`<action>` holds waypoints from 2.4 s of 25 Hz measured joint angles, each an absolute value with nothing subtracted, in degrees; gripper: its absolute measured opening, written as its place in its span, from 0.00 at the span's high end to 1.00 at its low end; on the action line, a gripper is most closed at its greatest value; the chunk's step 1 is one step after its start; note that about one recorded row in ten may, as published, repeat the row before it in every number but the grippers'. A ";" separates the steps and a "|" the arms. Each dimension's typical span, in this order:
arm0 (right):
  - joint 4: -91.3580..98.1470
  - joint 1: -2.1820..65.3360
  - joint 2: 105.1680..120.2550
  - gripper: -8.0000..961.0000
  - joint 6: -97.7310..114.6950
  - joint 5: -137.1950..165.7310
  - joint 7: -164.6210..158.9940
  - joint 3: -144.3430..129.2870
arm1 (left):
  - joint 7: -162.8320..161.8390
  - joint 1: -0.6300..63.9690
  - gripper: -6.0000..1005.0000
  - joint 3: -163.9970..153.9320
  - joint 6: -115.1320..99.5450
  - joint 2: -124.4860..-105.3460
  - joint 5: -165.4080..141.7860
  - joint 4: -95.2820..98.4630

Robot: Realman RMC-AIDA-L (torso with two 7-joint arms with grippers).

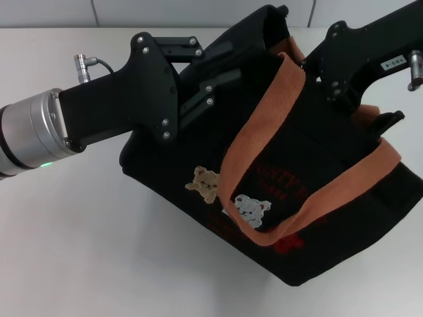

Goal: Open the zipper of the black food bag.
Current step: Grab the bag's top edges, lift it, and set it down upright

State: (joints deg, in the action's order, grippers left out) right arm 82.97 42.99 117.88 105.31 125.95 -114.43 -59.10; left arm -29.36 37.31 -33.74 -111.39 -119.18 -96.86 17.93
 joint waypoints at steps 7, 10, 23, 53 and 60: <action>83.74 41.84 118.10 0.94 104.90 125.05 -114.33 -58.49 | -29.35 37.39 0.80 -33.75 -111.52 -119.18 -96.86 17.93; 85.11 41.04 118.16 0.99 105.39 124.15 -114.32 -57.01 | -29.35 37.46 0.80 -33.75 -111.53 -119.18 -96.86 17.93; 86.67 37.00 117.73 0.99 109.86 122.05 -112.09 -51.13 | -29.35 37.66 0.80 -33.49 -111.15 -119.18 -96.85 17.93; 79.10 42.09 117.23 0.42 106.80 122.45 -108.76 -53.71 | -29.38 38.43 0.80 -33.75 -111.11 -119.08 -96.87 17.97; 79.31 42.10 117.56 0.43 104.73 123.62 -108.74 -57.43 | -29.56 38.51 0.80 -33.75 -111.32 -119.09 -96.96 18.38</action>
State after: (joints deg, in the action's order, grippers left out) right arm 79.31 42.10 117.56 104.73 123.62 -108.74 -57.43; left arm -29.56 38.51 -33.75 -111.32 -119.09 -96.96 18.38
